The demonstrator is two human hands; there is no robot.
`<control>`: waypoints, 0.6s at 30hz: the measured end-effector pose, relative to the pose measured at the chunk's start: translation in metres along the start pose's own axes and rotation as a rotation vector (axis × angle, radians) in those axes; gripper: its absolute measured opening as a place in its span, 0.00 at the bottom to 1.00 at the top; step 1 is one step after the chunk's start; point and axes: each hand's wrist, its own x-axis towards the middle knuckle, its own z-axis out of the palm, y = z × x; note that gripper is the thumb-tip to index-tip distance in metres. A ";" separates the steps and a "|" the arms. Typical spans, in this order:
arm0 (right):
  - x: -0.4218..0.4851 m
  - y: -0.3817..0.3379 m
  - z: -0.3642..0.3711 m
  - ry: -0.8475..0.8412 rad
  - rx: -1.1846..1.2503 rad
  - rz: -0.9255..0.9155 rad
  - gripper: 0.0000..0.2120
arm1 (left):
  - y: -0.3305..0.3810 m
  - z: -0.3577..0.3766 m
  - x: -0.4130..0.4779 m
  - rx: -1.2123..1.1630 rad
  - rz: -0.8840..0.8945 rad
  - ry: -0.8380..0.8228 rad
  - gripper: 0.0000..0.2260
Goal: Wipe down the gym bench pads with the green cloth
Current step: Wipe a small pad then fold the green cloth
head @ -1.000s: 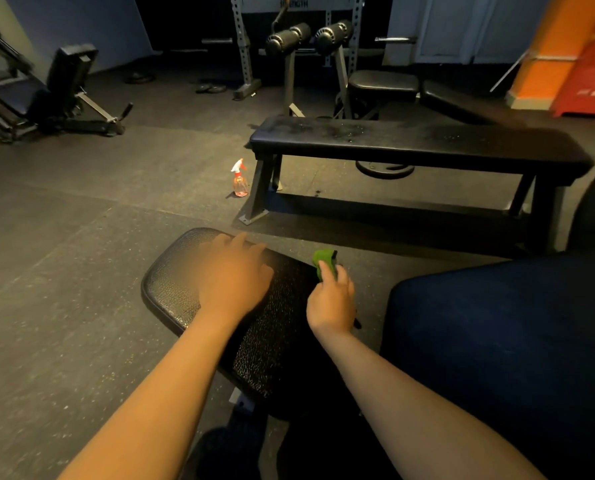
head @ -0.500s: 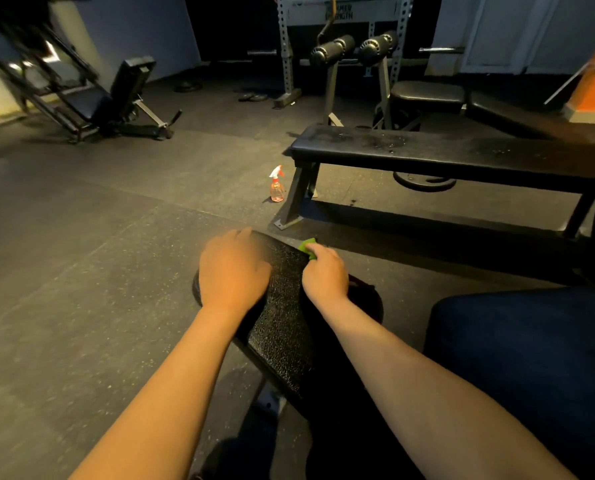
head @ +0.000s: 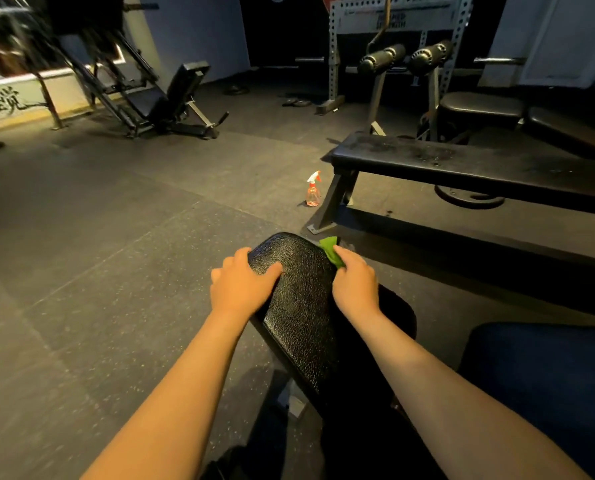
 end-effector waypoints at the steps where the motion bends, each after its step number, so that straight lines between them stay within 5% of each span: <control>1: 0.002 -0.008 0.005 0.012 0.007 -0.014 0.24 | -0.001 0.000 -0.001 -0.024 0.010 0.009 0.37; 5: 0.017 -0.050 0.026 -0.036 0.080 -0.152 0.22 | -0.009 -0.004 -0.007 -0.129 0.062 0.002 0.29; 12: 0.010 -0.085 0.059 -0.388 0.025 -0.588 0.24 | -0.016 -0.020 -0.021 -0.259 0.047 0.016 0.12; 15: 0.020 -0.068 0.046 -0.354 -0.032 -0.605 0.25 | -0.018 -0.016 -0.023 -0.273 0.032 0.038 0.16; 18: 0.031 -0.049 0.036 -0.178 -0.021 -0.429 0.24 | -0.017 -0.016 -0.027 -0.289 0.023 0.027 0.21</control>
